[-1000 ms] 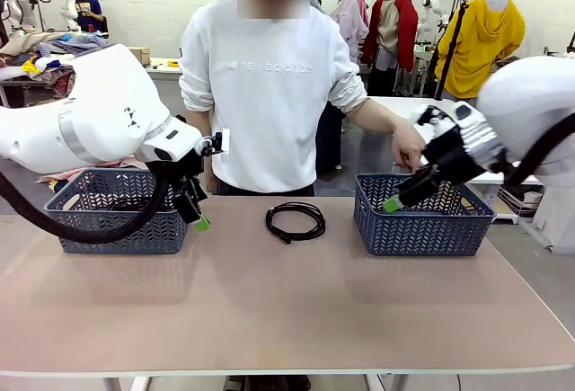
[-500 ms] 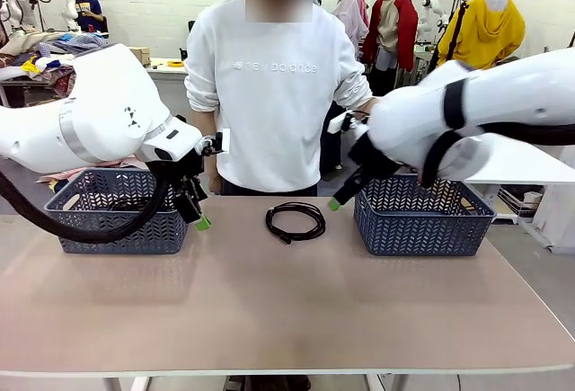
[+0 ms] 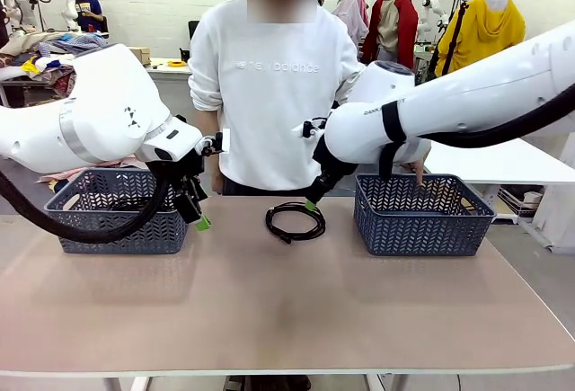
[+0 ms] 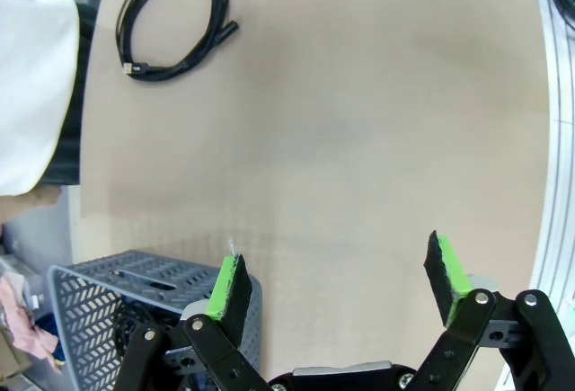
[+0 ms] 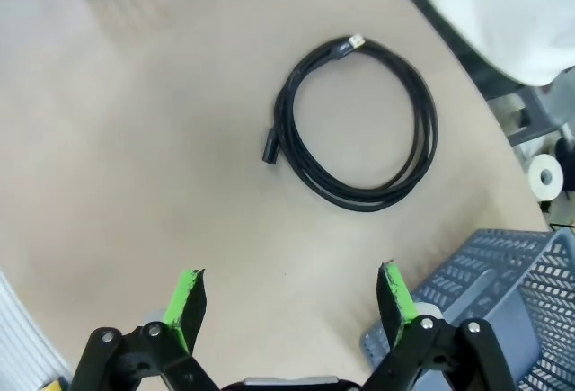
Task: Organize the cables according to human instructions.
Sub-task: Pick up a bundle of cables and place it in the basket indicated by the human.
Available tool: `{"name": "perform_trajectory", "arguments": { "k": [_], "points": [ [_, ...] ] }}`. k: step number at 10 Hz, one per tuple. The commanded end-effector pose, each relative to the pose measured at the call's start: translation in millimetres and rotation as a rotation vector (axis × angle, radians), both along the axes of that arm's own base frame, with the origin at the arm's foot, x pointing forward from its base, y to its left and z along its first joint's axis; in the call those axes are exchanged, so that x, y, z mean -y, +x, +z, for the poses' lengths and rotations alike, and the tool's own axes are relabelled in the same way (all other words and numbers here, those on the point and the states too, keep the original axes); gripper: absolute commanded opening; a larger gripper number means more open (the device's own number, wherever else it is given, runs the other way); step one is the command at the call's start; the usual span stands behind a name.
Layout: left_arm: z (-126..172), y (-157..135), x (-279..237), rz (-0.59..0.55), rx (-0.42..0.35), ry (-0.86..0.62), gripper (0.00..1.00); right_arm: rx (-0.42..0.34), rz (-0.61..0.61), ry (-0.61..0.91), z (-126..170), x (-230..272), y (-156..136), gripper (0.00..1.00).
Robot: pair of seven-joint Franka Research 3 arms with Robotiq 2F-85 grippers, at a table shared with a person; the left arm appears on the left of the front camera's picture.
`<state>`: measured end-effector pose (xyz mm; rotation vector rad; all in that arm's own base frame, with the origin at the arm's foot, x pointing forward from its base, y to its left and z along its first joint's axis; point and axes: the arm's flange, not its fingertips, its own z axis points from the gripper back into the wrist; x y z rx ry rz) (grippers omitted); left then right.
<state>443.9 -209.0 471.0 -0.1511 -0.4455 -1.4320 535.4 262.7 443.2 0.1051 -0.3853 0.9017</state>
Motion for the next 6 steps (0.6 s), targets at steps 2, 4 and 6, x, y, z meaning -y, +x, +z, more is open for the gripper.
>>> {"name": "perform_trajectory", "arguments": {
  "k": [2,4,6],
  "points": [
    [0,0,-2,-0.001,0.004,0.007,1.00,-0.028,-0.021,0.011,20,-10,2,1.00],
    [0,0,-2,-0.001,0.004,0.007,1.00,-0.018,-0.002,0.003,3,-7,5,1.00],
    [0,0,-2,-0.001,0.004,0.007,1.00,-0.018,-0.002,0.003,3,-7,5,1.00]
  ]
}}
